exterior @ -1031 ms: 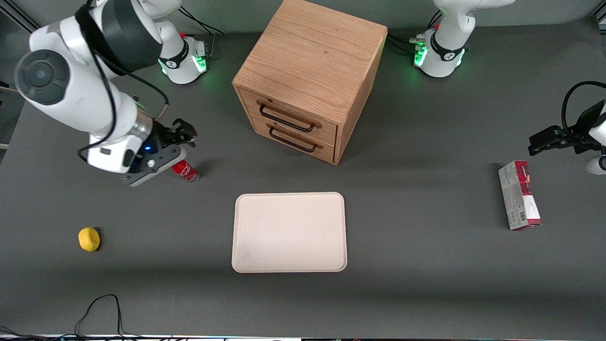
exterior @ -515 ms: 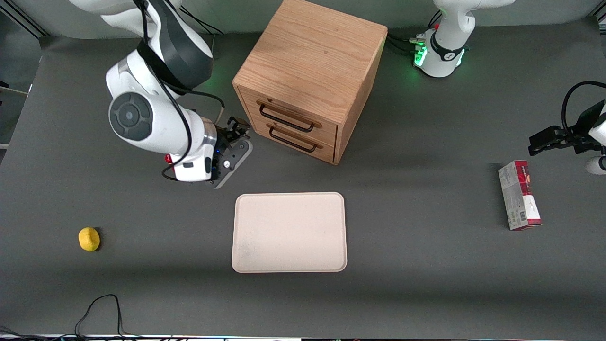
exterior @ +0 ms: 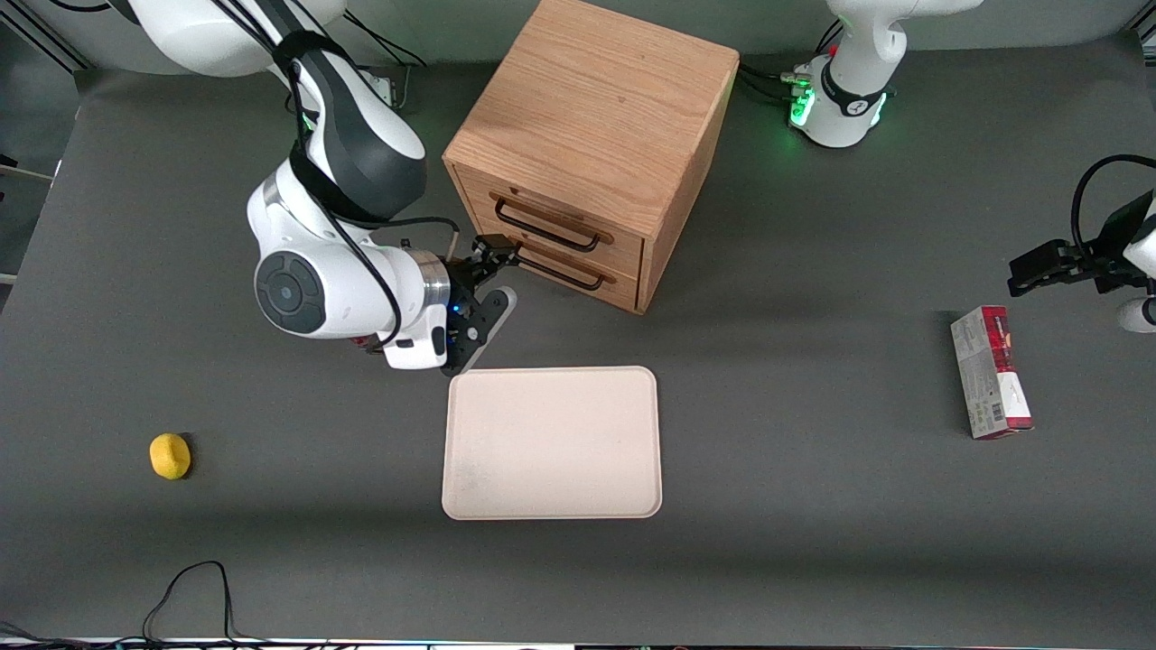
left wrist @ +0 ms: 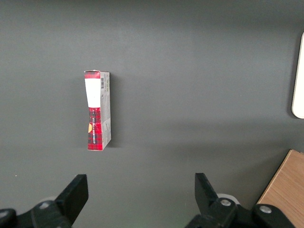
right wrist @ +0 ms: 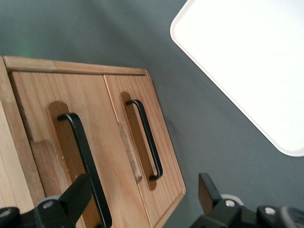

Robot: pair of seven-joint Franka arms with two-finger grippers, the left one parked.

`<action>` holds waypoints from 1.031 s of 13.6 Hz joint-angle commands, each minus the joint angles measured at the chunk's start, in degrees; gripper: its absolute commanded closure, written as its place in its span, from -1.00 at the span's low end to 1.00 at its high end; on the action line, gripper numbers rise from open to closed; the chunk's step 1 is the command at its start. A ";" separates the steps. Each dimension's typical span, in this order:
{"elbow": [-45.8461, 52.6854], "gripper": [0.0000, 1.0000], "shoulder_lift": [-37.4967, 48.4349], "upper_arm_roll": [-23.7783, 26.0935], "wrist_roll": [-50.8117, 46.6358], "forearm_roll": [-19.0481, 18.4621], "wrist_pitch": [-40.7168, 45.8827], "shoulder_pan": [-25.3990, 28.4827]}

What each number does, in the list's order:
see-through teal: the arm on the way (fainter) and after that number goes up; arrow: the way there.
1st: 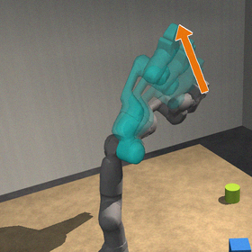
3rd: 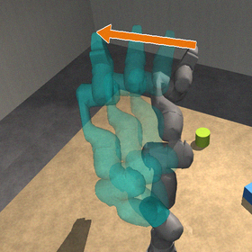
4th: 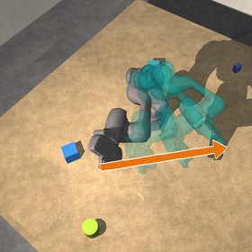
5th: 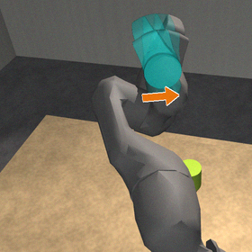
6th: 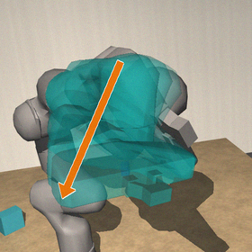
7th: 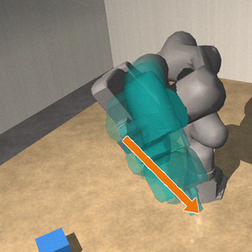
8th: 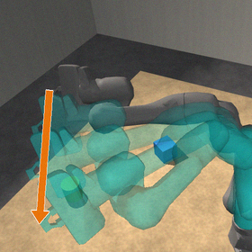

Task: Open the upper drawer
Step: 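Move the right gripper toward the upper drawer's black handle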

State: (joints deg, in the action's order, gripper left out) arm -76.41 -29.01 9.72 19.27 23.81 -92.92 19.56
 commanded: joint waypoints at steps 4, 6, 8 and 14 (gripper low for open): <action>1.44 -1.00 -1.22 -0.14 0.33 0.89 -1.74 4.78; 0.13 -1.00 -1.31 -0.14 0.77 0.80 -1.83 5.75; -0.93 -1.00 -1.23 -0.14 1.12 0.63 -1.74 5.75; -4.26 -1.00 -0.61 -0.14 3.14 -4.21 -1.74 7.86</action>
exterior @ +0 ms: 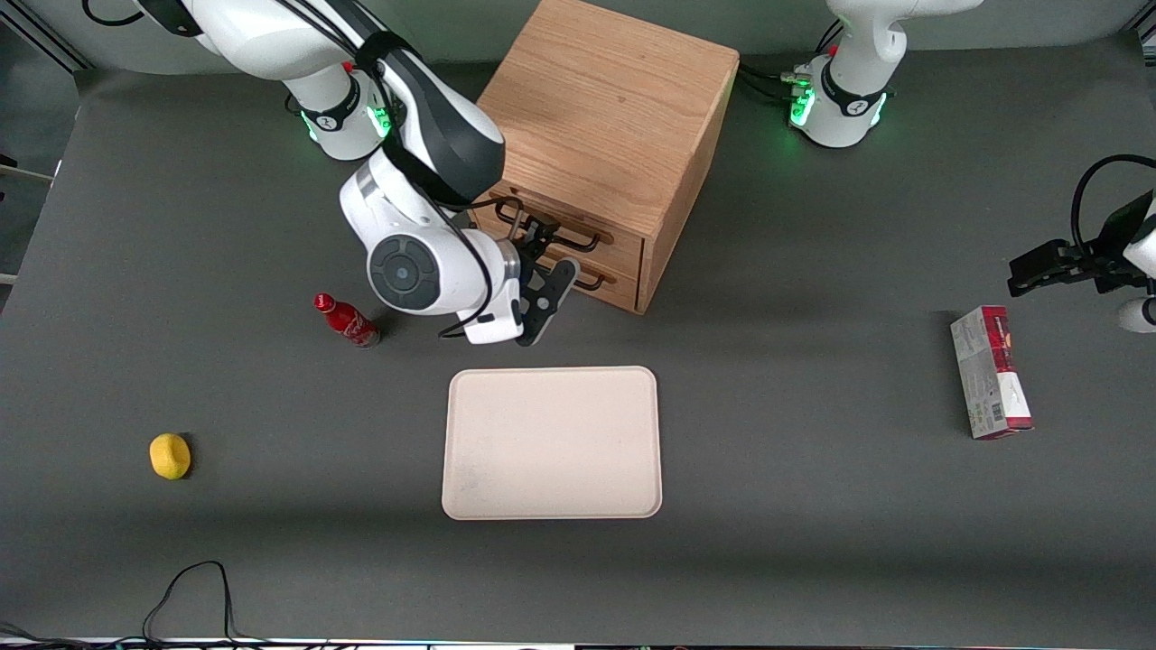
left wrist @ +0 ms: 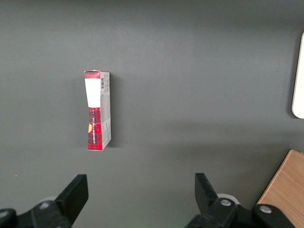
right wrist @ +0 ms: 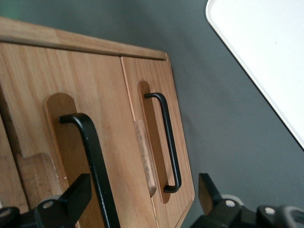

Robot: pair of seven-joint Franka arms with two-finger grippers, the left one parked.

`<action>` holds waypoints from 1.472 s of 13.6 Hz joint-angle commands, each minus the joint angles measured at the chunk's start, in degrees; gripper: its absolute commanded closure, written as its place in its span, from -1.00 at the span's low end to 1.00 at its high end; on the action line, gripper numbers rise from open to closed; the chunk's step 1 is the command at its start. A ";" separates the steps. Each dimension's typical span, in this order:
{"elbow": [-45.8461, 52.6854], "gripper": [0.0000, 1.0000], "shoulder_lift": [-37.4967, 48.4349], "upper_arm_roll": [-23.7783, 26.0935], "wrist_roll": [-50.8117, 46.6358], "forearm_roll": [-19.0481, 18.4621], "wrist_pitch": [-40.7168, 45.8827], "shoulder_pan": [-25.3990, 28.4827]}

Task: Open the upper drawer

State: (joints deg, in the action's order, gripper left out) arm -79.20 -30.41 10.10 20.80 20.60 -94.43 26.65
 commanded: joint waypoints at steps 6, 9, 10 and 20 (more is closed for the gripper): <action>-4.82 -1.00 2.11 -0.60 3.72 -1.09 -0.32 0.77; -5.87 -1.00 2.20 -0.78 5.40 -1.18 -0.50 0.77; -6.05 -1.00 2.20 -0.87 5.92 -1.09 -0.84 0.77; -7.02 -1.00 1.23 -1.83 8.65 -1.18 -4.97 0.42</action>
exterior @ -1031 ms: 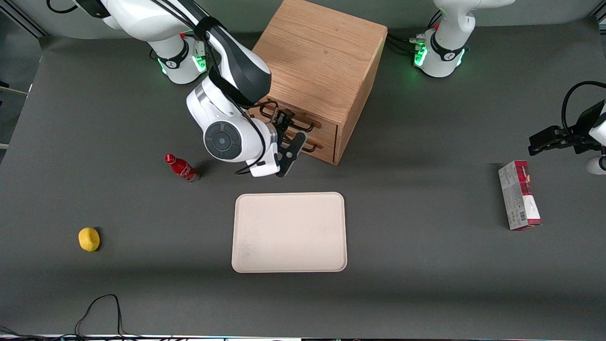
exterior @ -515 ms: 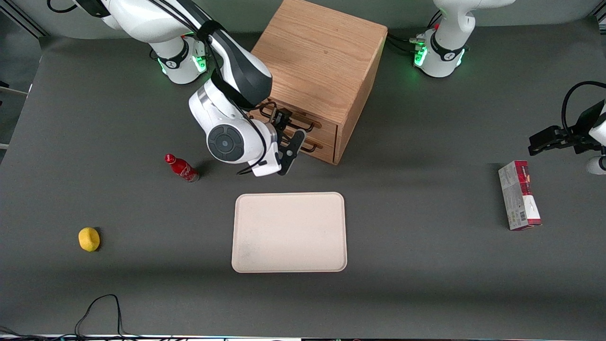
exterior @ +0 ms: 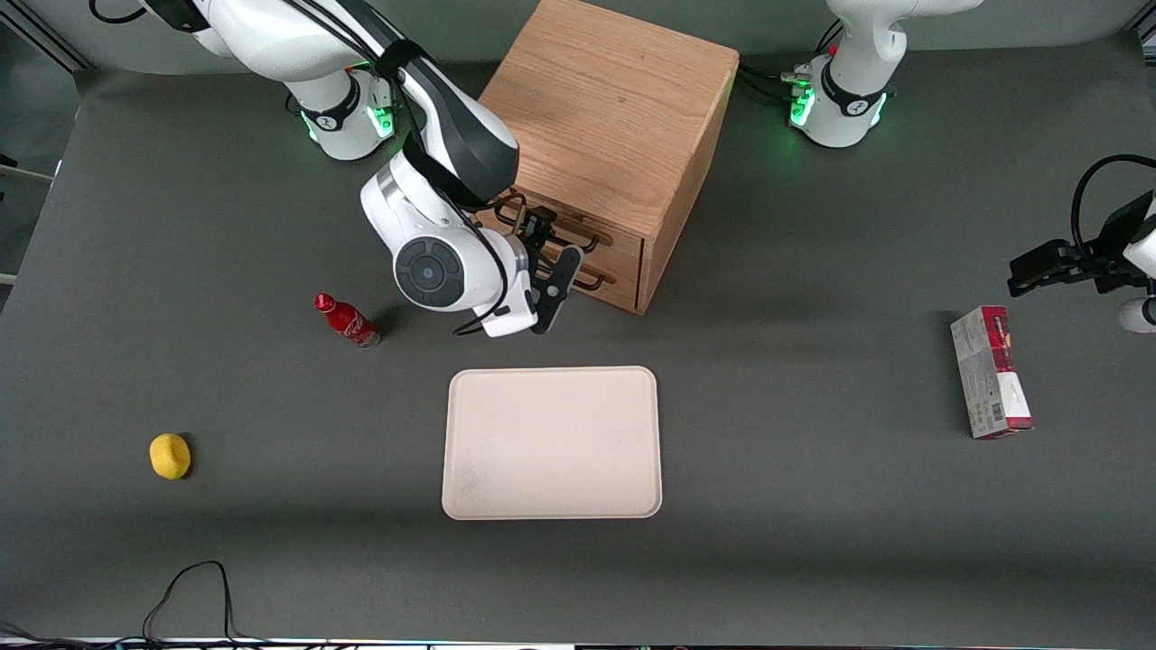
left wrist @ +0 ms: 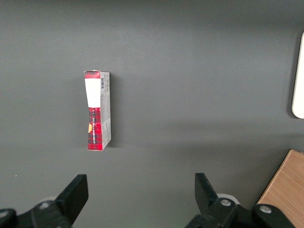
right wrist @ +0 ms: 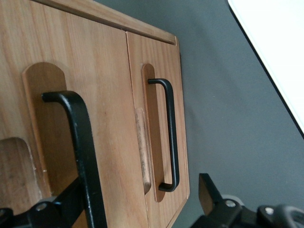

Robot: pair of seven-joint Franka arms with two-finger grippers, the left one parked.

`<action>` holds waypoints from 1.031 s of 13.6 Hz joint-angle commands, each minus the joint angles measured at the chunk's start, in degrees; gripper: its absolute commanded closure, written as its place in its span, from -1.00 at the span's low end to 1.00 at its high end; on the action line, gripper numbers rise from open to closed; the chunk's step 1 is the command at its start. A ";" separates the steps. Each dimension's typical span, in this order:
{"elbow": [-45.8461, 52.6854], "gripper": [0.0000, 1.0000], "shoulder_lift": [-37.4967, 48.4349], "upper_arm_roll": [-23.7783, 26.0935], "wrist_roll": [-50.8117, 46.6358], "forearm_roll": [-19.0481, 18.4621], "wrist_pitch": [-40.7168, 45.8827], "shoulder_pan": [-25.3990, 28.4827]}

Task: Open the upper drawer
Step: 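Pull the handle with the right gripper, sliding the upper drawer out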

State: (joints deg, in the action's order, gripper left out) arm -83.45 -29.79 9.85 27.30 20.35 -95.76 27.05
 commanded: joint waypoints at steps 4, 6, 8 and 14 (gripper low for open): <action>-2.59 -1.00 0.61 -2.47 2.14 -0.92 -5.58 -0.16; -2.51 -1.00 0.61 -2.55 2.14 -0.92 -5.58 -0.25; -2.33 -1.00 0.61 -2.90 2.23 -1.01 -5.75 -0.60; -0.84 -1.00 0.61 -2.91 2.84 -0.92 -5.93 -2.00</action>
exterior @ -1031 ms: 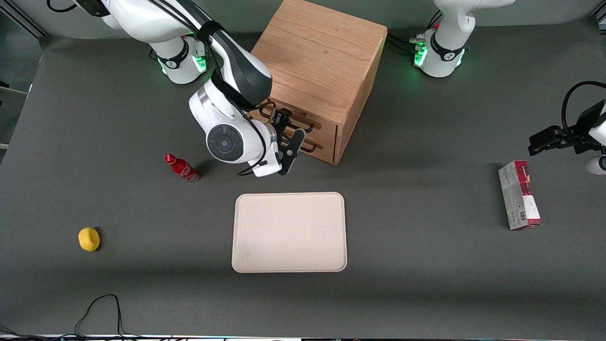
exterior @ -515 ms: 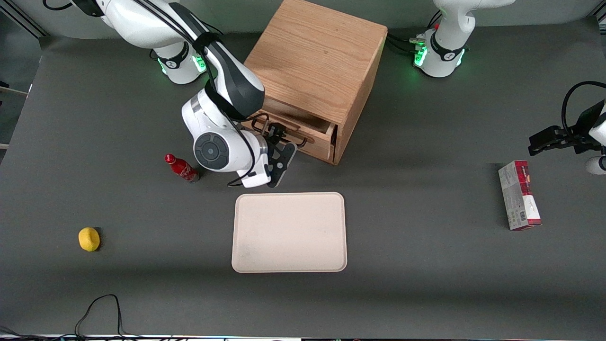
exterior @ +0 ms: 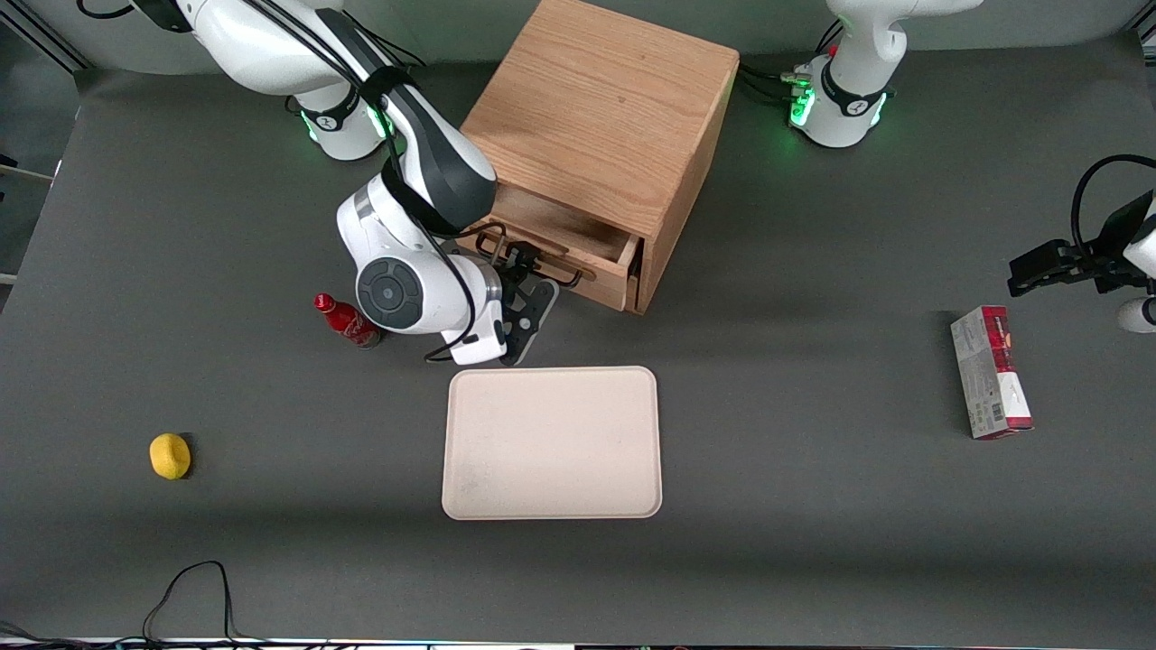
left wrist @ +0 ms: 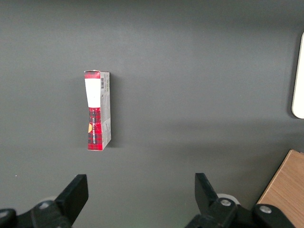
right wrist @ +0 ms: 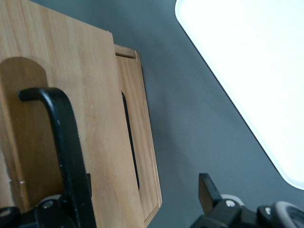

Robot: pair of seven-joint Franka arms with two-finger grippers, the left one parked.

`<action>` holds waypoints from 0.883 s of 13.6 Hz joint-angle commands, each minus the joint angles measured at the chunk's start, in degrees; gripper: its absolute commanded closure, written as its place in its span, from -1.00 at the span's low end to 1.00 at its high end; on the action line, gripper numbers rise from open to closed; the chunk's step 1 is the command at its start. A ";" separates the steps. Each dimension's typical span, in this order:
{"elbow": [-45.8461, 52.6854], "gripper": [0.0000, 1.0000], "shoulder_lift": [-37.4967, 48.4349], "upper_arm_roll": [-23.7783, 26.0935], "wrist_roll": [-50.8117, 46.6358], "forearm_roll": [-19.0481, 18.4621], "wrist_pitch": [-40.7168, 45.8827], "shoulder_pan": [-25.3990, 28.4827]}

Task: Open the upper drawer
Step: 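Pull the handle with the right gripper, sliding the upper drawer out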

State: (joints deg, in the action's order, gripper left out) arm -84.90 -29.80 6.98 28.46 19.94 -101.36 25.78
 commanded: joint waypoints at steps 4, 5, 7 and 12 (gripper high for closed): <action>1.84 -1.00 0.36 -0.04 2.30 -0.69 -0.59 -1.26; 2.02 -1.00 0.09 -0.12 2.30 -1.73 -0.85 -1.34; 3.51 -1.00 -1.13 -0.04 2.30 -3.84 -0.94 -1.35; 7.46 -1.00 -4.03 -0.48 2.30 -3.68 -1.30 -2.92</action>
State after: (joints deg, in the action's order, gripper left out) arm -81.05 -31.20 6.39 29.59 16.97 -102.58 23.89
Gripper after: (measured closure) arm 0.000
